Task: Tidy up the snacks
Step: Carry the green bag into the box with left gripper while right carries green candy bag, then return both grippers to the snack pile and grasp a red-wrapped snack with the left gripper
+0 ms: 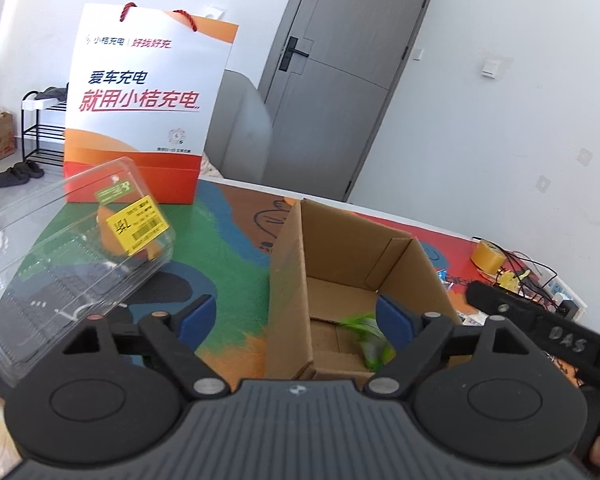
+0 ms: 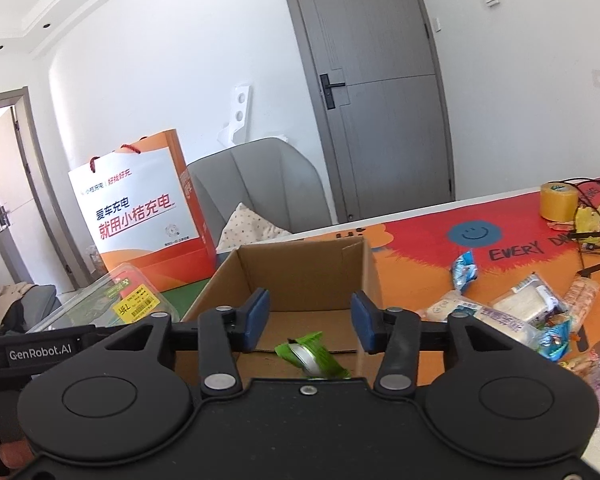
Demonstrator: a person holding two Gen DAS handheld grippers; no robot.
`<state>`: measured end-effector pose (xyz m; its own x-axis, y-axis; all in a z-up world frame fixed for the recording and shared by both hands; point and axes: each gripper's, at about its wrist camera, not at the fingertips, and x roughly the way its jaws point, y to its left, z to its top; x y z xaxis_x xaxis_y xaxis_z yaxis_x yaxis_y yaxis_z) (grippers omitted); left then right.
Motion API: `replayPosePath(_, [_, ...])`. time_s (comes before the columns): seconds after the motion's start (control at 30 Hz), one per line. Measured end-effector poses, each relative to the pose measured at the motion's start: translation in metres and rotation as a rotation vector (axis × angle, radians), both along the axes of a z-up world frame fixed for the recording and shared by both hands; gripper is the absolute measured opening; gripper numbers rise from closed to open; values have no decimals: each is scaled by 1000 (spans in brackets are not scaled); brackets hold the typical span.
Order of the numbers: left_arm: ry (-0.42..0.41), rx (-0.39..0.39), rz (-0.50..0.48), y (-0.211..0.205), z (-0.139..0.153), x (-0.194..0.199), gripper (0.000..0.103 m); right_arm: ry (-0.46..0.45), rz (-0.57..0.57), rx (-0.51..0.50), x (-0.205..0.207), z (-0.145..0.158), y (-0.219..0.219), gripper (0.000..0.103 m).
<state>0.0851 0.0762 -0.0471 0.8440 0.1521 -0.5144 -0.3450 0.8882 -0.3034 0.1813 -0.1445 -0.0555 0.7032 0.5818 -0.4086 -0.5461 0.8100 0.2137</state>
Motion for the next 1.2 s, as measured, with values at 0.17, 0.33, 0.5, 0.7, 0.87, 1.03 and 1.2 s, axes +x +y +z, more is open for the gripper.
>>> replayPosePath(0.17, [12, -9, -9, -8, 0, -1, 93, 3, -38, -6, -6, 3, -15, 60])
replayPosePath(0.33, [3, 2, -46, -22, 4, -5, 95, 9, -84, -22, -11, 3, -33, 72])
replayPosePath(0.5, [5, 5, -83, -37, 5, -3, 96, 18, -132, -31, -14, 0, -52, 77])
replayPosePath(0.7, [20, 8, -139, -62, 4, 2, 96, 34, -175, -40, -15, -4, -78, 81])
replayPosePath(0.87, [39, 8, -184, -83, 2, 8, 96, 43, -203, -51, -16, -7, -99, 85])
replayPosePath(1.03, [51, 6, -232, -103, 1, 16, 96, 44, -230, -62, -17, -7, -119, 91])
replayPosePath(1.2, [76, -7, -291, -124, -2, 28, 96, 43, -258, -66, -18, -5, -141, 92])
